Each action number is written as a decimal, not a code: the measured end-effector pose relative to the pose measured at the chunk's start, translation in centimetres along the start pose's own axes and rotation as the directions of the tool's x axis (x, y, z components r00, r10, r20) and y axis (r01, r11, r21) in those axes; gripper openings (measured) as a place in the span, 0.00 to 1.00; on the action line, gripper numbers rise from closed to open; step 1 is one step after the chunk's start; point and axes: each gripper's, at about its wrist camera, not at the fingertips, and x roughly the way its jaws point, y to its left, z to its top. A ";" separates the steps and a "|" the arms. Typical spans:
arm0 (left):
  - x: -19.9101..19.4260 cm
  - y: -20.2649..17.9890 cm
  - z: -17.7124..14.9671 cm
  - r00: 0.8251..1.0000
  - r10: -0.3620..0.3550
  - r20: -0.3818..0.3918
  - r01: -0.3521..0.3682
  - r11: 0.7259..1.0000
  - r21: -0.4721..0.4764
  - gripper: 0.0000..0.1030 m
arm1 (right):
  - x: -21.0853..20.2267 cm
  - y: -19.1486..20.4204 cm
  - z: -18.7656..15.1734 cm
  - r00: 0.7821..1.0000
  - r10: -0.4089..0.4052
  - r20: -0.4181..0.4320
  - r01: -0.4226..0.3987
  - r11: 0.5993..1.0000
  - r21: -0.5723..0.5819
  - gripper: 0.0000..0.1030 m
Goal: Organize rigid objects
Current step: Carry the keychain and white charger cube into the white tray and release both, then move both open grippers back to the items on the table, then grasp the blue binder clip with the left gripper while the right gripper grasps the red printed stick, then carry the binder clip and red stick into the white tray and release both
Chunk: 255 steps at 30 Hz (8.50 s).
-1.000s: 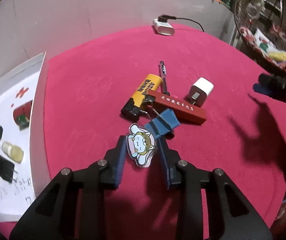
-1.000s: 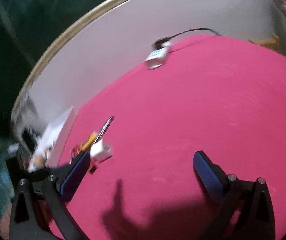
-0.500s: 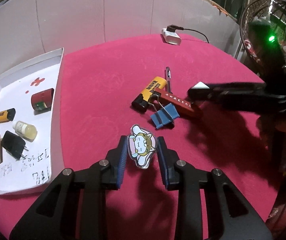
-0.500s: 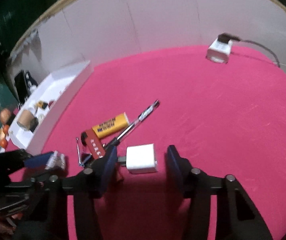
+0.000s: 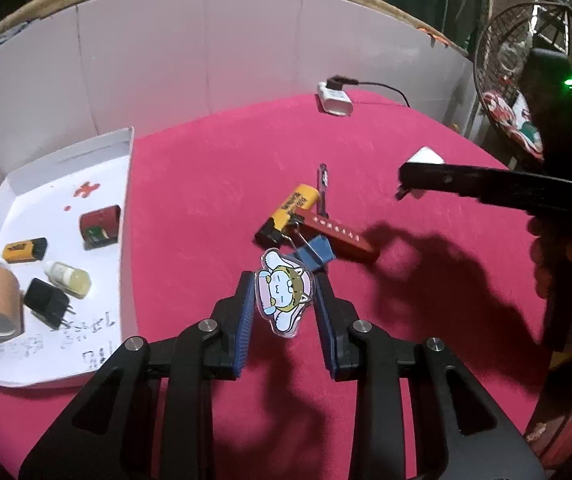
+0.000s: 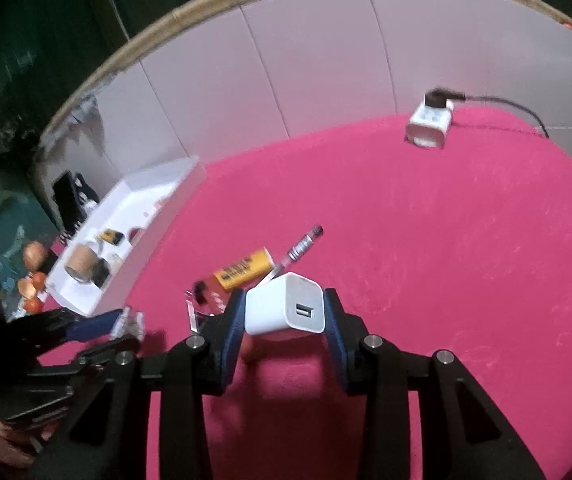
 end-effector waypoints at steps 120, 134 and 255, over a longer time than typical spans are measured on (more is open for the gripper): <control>-2.2 5.5 2.6 0.984 0.159 0.082 -0.139 0.968 -0.208 1.00 | -1.8 0.1 1.3 0.973 -0.105 0.205 0.094 0.993 0.066 1.00; 6.9 -2.2 1.6 0.994 0.063 -0.093 -0.063 0.998 0.004 0.75 | -1.1 -6.5 -3.3 0.985 -0.132 0.113 0.110 0.976 0.186 1.00; -0.5 25.7 2.8 0.918 0.395 -0.015 -0.368 0.840 -0.398 0.32 | 18.4 23.6 5.3 0.976 0.130 -0.175 -0.184 0.923 -0.339 0.15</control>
